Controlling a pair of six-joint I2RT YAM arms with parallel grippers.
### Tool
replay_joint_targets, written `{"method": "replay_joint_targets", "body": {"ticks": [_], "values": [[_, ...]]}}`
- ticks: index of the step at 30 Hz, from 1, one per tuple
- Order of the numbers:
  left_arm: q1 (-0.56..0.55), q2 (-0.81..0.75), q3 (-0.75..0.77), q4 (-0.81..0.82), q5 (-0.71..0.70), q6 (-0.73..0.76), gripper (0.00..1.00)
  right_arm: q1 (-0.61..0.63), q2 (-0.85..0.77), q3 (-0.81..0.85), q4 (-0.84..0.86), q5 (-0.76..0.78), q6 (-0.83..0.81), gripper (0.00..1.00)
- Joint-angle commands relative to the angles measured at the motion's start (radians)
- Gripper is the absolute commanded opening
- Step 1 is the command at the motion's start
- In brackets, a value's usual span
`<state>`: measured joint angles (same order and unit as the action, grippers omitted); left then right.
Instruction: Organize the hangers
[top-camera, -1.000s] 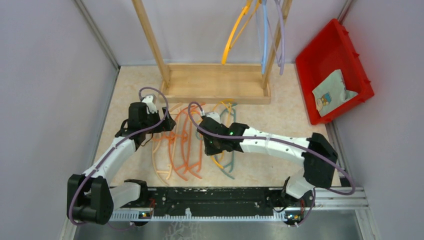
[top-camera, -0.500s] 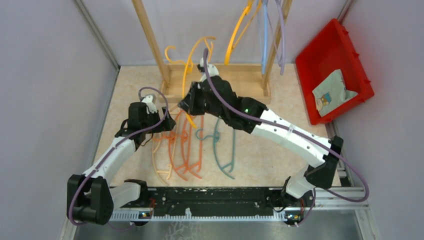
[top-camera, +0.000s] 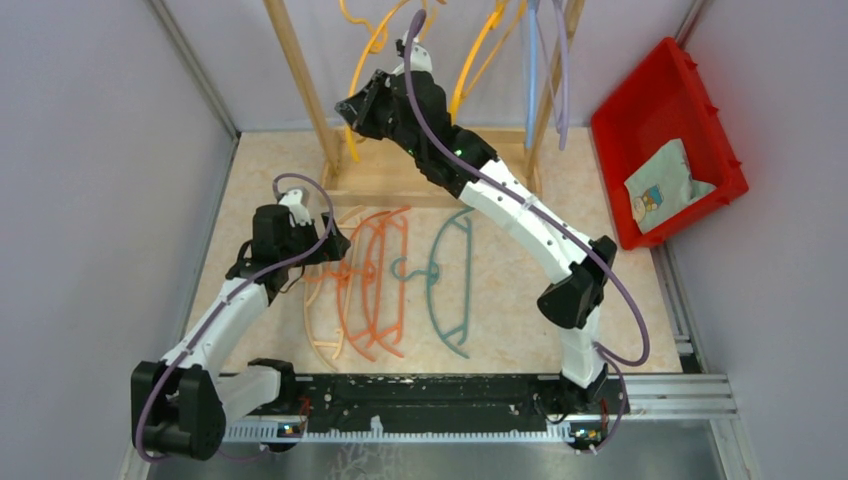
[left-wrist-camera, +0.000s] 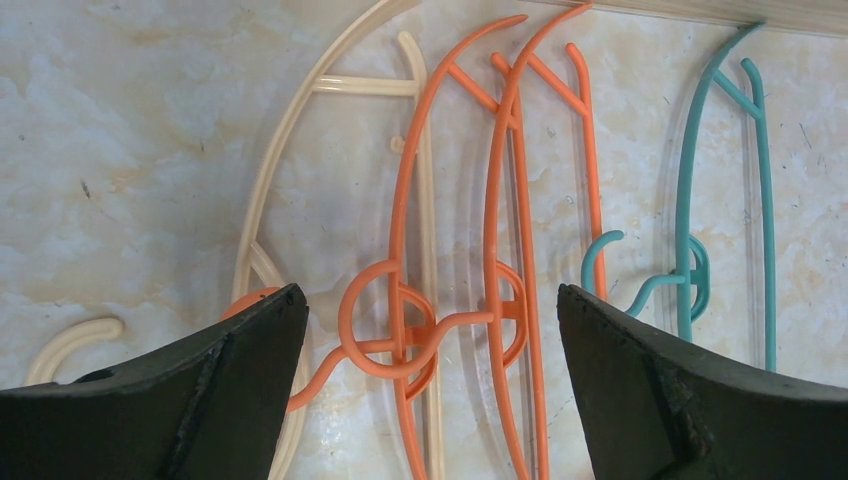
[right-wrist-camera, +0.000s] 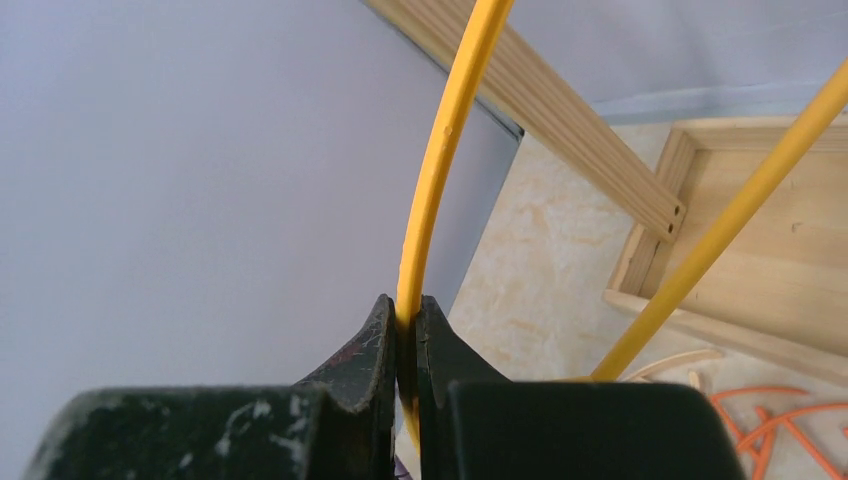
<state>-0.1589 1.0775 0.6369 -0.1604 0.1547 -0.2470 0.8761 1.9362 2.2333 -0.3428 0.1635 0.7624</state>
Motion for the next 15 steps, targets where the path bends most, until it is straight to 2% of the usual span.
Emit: {"method": "replay_joint_targets", "body": {"ticks": [1,9,15], "values": [[0.005,-0.026,0.024,-0.016,-0.004,0.005,1.00,-0.018,-0.045,0.065,0.135,0.003,-0.014,0.00],[0.005,-0.015,0.011,-0.013,-0.007,0.015,1.00,-0.064,-0.141,-0.076,0.235,0.014,-0.020,0.00],[0.005,-0.001,0.013,-0.003,0.000,0.014,1.00,-0.127,-0.155,-0.108,0.273,0.022,0.023,0.00]]}}
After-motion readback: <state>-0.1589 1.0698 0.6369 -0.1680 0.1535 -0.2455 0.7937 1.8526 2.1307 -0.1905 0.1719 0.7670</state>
